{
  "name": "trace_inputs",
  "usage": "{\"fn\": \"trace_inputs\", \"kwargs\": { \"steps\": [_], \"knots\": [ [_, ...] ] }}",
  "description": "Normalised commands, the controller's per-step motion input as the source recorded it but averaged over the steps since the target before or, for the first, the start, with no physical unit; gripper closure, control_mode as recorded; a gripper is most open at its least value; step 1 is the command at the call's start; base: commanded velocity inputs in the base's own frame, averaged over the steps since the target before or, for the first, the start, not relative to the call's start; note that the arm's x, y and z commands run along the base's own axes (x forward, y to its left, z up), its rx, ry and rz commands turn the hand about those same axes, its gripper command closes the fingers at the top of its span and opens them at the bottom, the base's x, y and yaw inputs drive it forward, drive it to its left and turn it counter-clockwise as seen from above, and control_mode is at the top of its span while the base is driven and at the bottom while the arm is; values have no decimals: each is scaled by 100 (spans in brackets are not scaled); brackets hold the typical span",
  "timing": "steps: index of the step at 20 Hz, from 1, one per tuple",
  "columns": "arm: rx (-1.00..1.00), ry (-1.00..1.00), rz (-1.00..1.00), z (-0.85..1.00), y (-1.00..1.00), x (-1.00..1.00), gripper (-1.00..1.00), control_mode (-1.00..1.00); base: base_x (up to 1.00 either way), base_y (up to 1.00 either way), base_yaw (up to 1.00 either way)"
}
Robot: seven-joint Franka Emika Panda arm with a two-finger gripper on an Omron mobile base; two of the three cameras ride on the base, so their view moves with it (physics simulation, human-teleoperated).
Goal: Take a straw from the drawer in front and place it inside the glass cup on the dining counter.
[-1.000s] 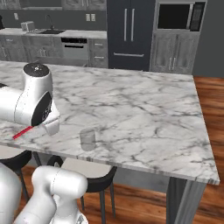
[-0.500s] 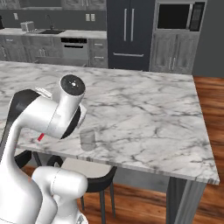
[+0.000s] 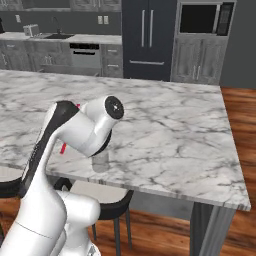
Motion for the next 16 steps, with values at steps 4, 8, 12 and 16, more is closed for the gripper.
{"fn": "trace_inputs", "kwargs": {
  "steps": [4,8,12,16],
  "knots": [
    [2,-22,43,0,-12,44,100,-100,0,0,0],
    [0,-14,43,-2,0,58,100,-100,0,0,0],
    [0,-6,40,-9,0,61,100,-100,0,0,0],
    [0,-4,35,-4,0,50,100,-100,0,0,0]
  ]
}}
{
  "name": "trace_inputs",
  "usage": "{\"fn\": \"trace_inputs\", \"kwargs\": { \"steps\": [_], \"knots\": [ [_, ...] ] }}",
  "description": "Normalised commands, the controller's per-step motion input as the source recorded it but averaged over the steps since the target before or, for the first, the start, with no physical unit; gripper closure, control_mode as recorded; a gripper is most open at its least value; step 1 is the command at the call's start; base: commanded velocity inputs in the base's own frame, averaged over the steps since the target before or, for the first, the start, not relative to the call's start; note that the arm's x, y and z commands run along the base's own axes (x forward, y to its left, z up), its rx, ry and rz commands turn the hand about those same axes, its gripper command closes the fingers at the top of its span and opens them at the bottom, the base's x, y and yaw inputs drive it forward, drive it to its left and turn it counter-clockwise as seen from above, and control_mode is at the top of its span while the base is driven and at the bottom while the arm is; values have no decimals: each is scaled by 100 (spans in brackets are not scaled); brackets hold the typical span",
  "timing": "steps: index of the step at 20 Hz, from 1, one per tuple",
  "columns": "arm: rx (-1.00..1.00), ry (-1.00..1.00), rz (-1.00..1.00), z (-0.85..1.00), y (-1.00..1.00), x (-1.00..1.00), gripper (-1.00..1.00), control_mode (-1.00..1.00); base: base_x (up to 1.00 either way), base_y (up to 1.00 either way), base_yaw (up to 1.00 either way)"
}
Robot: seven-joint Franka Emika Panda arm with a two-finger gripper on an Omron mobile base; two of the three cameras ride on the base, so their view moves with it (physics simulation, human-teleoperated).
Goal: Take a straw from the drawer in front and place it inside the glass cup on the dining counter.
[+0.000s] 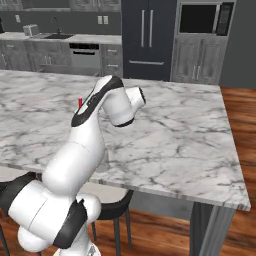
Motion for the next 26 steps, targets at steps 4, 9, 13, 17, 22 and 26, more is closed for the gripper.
{"fn": "trace_inputs", "kwargs": {
  "steps": [4,9,13,17,22,26],
  "knots": [
    [0,-5,27,-6,0,42,100,-100,0,0,0],
    [0,-9,23,-9,0,11,100,-100,0,0,0],
    [0,-13,17,-27,0,0,100,-100,0,0,0],
    [0,-21,10,-39,0,-2,100,-100,0,0,0],
    [5,-21,4,-35,0,-8,100,-100,0,0,0],
    [11,-20,0,-26,1,0,100,-100,0,0,0]
  ]
}}
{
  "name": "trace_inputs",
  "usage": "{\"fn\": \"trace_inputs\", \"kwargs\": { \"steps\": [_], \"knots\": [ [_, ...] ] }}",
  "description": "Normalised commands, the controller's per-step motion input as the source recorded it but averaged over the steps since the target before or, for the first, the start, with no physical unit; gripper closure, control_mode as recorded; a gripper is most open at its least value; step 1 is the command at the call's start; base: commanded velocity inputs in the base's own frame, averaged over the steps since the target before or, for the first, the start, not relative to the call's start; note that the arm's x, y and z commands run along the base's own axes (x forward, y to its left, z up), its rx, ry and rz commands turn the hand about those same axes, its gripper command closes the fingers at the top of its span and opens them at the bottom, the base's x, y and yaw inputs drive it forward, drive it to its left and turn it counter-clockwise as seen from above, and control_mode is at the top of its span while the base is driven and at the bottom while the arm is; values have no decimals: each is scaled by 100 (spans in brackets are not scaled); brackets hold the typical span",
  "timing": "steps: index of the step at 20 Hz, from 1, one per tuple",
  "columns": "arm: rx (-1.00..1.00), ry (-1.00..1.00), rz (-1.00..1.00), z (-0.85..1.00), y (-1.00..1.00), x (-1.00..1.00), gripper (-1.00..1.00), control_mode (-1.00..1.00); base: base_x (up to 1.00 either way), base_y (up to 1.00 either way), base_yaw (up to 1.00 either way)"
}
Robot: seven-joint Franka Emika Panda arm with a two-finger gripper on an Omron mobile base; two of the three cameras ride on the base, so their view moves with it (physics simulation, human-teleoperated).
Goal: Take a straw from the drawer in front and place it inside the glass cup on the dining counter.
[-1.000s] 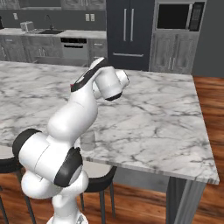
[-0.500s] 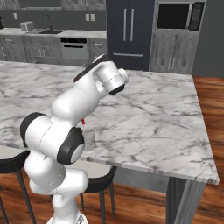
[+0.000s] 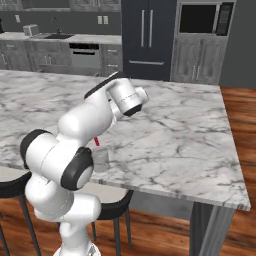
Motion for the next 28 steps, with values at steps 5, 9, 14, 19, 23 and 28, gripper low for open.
{"fn": "trace_inputs", "kwargs": {
  "steps": [5,9,14,19,23,28],
  "knots": [
    [11,-18,0,-30,2,0,100,-100,0,0,0],
    [0,-18,0,-28,0,6,100,-100,0,0,0],
    [0,-14,0,-23,0,10,100,-100,0,0,0],
    [0,-7,0,-21,0,11,100,-100,0,0,0],
    [1,0,0,-18,0,1,100,-100,0,0,0],
    [3,0,0,-17,-1,6,100,-100,0,0,0]
  ]
}}
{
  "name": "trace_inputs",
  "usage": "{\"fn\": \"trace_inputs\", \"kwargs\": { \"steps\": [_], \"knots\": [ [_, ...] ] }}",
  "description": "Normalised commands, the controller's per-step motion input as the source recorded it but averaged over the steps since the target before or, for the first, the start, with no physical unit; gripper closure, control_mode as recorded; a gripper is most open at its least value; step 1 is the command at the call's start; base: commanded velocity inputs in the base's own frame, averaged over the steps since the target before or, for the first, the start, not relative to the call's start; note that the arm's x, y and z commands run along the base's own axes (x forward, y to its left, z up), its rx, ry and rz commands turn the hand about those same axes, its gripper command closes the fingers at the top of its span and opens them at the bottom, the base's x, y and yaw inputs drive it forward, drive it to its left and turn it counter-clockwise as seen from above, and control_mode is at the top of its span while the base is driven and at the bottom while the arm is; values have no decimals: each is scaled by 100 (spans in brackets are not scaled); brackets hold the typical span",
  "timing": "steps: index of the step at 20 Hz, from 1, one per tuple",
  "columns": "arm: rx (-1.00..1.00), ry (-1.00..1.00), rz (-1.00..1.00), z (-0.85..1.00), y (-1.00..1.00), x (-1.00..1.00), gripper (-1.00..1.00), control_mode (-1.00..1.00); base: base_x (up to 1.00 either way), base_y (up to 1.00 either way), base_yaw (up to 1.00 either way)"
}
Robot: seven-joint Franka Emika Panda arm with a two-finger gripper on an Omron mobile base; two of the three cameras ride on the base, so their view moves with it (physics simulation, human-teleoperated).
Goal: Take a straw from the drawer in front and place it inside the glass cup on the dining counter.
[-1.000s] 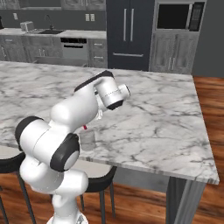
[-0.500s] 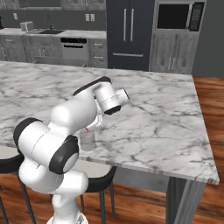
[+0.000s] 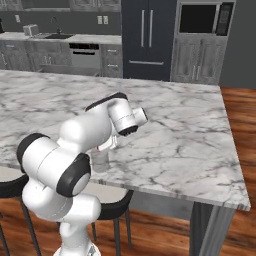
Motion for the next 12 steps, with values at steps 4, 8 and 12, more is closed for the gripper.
{"fn": "trace_inputs", "kwargs": {
  "steps": [4,8,12],
  "knots": [
    [2,0,0,-21,0,6,100,-100,0,0,0],
    [1,0,0,-21,0,3,100,-100,0,0,0],
    [0,0,0,-15,0,4,100,-100,0,0,0]
  ]
}}
